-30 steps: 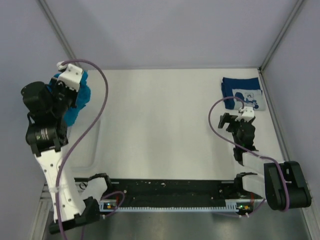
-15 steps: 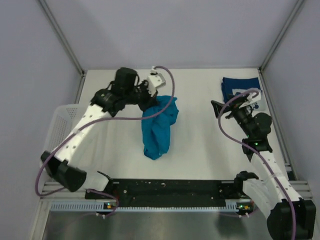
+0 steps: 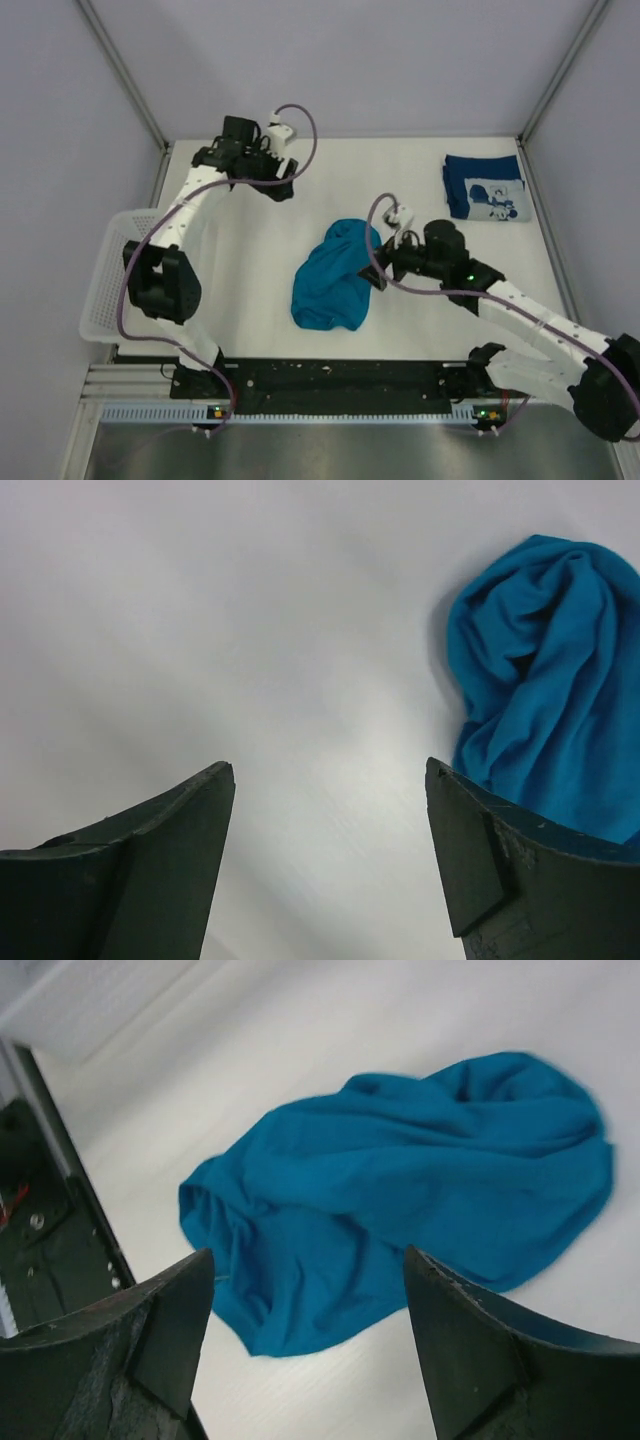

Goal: Fold and stack the t-shirts
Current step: Flatten out the tshirt

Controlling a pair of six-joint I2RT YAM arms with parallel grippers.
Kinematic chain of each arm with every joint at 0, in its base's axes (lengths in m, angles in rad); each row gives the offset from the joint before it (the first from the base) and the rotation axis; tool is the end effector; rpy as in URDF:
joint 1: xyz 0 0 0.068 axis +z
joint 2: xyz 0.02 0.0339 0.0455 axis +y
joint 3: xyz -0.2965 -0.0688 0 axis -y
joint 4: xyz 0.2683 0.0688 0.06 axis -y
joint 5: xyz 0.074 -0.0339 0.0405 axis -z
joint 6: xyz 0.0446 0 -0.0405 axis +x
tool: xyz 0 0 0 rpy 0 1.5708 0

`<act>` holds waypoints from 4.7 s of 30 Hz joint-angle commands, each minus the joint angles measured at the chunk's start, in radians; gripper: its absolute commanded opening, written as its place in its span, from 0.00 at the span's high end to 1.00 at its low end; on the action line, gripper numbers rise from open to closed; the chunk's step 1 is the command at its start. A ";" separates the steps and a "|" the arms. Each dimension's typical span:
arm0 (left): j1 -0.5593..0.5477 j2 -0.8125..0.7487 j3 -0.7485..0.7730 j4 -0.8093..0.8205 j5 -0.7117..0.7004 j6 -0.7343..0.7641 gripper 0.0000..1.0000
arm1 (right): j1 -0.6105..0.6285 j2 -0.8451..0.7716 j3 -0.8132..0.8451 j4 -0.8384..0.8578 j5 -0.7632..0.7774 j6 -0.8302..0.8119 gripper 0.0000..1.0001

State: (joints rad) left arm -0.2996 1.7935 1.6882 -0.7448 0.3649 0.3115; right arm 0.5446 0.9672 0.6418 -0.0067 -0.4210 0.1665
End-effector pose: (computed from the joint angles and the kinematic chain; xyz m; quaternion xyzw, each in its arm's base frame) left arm 0.4109 -0.1436 0.3472 0.3378 0.8584 -0.1677 0.3478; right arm 0.1903 0.1366 0.2913 -0.2688 0.7593 0.3571 0.4730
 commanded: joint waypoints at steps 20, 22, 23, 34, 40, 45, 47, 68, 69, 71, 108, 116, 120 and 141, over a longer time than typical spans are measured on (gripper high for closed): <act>0.488 -0.620 -0.469 0.050 -0.029 0.063 0.17 | 0.652 1.027 0.700 -0.280 0.459 -0.441 0.45; 0.494 -0.629 -0.470 0.050 -0.024 0.064 0.16 | 0.661 1.047 0.707 -0.315 0.458 -0.447 0.45; 0.496 -0.632 -0.473 0.050 -0.017 0.067 0.16 | 0.667 1.047 0.703 -0.325 0.443 -0.449 0.46; 0.498 -0.628 -0.466 0.053 -0.007 0.070 0.16 | 0.693 0.770 0.769 -0.418 0.208 -0.455 1.00; 0.498 -0.648 -0.460 0.064 -0.040 0.084 0.16 | 0.660 0.385 0.737 -0.205 0.094 -0.453 1.00; 0.499 -0.657 -0.463 0.062 -0.026 0.093 0.16 | 0.383 0.236 0.694 -0.113 -0.037 -0.378 1.00; 0.498 -0.657 -0.467 0.062 -0.026 0.095 0.16 | 0.272 0.222 0.632 -0.073 -0.074 -0.363 1.00; 0.070 -0.591 -0.712 -0.085 -0.053 0.363 0.18 | -0.390 0.760 0.644 -0.161 0.280 0.054 0.45; 0.065 -0.586 -0.741 -0.061 -0.085 0.370 0.18 | -0.390 0.740 0.616 -0.159 0.289 0.051 0.40; 0.065 -0.560 -0.774 0.010 -0.188 0.359 0.17 | -0.385 0.690 0.572 -0.159 0.303 0.054 0.36; 0.070 -0.282 -0.590 0.164 -0.313 0.244 1.00 | -0.196 0.466 0.460 -0.369 0.395 -0.021 1.00; 0.070 -0.624 -0.506 0.065 -0.343 0.290 1.00 | -0.196 0.079 0.544 -0.510 0.473 -0.090 1.00; 0.068 -0.823 -0.426 0.004 -0.311 0.319 1.00 | -0.196 -0.114 0.642 -0.552 0.476 -0.102 1.00; 0.068 -1.036 0.041 -0.301 -0.167 0.278 1.00 | -0.198 -0.335 0.966 -0.604 0.372 -0.116 1.00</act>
State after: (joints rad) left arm -0.2375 0.7139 1.7512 -1.0199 0.2676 0.6006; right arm 0.3511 0.5823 1.6169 -0.6353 -0.1402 0.0559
